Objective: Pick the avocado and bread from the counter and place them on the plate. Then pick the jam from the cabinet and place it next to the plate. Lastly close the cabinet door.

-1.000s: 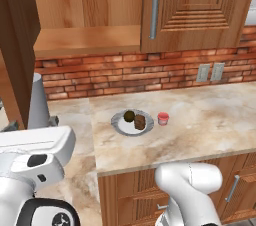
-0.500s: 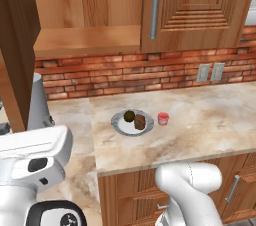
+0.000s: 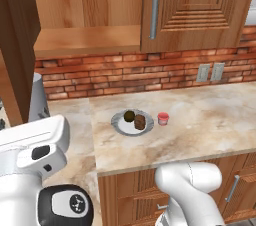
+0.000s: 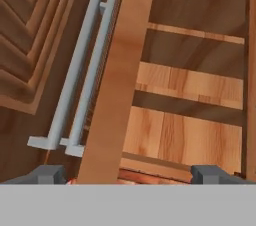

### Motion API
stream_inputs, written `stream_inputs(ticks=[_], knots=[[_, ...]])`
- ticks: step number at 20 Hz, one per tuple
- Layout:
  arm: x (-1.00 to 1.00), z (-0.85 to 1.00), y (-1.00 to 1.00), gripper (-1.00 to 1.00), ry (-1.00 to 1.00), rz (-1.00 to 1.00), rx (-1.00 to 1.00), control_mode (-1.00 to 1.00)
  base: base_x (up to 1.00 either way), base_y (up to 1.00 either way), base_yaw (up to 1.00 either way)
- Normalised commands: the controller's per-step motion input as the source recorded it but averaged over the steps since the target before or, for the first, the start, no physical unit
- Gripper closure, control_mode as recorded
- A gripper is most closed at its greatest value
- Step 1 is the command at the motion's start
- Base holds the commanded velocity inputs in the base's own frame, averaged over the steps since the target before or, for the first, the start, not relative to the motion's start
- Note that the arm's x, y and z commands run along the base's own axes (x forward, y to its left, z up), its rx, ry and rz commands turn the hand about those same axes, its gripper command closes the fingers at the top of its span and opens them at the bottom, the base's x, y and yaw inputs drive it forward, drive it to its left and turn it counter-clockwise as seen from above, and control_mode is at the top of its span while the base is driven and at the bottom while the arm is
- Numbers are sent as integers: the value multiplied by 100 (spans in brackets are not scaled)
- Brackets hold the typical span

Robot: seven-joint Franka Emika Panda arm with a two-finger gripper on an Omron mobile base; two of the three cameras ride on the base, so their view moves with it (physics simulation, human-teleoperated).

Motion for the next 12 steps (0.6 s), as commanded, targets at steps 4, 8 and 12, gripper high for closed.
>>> stream_inputs(ticks=[4,8,12], knots=[[99,-26,18,-100,1,-1,0,-100,0,0,0],[100,-45,12,-100,4,-5,-2,-100,0,0,0],[100,-46,1,-100,4,-11,-2,-100,0,0,0]])
